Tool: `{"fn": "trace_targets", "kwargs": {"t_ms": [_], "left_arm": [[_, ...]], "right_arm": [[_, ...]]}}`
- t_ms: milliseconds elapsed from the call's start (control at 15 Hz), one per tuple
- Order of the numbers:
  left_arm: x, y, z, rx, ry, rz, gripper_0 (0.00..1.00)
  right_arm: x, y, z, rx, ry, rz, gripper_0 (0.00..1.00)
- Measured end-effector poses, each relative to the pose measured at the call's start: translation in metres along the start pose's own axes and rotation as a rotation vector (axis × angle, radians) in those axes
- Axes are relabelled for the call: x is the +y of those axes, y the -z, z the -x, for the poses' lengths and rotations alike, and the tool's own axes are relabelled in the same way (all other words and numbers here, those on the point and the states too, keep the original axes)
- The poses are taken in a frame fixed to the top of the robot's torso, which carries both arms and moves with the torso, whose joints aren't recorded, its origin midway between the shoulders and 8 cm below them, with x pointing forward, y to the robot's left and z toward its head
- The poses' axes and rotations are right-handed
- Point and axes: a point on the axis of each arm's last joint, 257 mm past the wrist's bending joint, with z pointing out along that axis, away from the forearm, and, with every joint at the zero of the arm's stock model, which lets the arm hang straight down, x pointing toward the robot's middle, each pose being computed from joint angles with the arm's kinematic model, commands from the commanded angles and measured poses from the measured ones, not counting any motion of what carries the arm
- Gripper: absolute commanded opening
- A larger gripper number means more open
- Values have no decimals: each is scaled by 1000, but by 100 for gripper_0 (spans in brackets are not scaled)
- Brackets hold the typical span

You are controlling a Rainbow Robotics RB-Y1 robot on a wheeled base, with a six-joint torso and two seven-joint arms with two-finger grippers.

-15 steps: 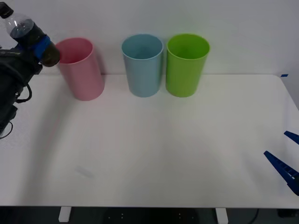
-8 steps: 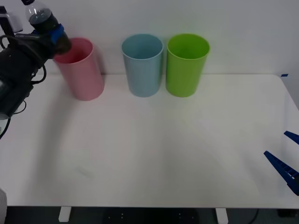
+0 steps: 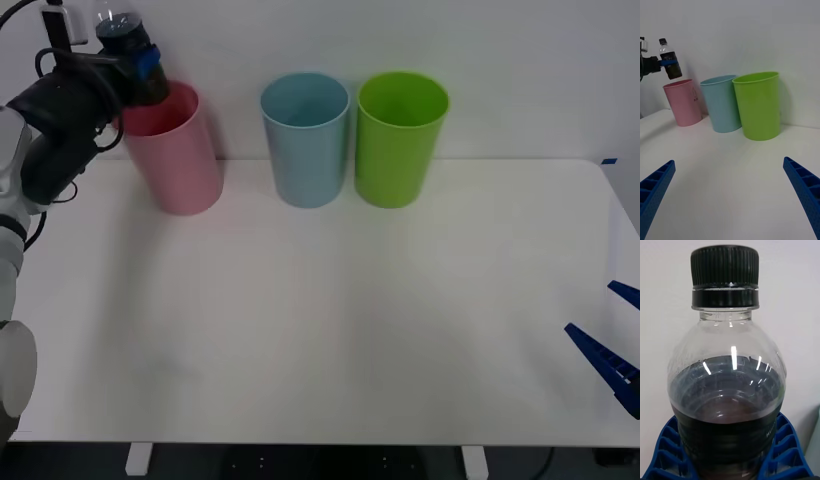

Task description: Grasp the object on the table and drop it into the matching bin: aluminum can to the light blue bin, PET bottle to the pink bin.

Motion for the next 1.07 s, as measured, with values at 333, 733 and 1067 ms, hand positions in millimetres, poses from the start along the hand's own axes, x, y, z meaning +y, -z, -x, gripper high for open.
{"fn": "trace_targets", "kwargs": {"t_ms": [333,733,1067], "left_arm": [[-1,-9,-1,16,-13,12,0],[-1,-9,1,9,-9,13,100],[0,-9,1,6,-1,13,100]], "right_arm": [[0,0,0,0,0,0,100],[0,0,0,0,0,0,100],[0,0,0,0,0,0,100]]}}
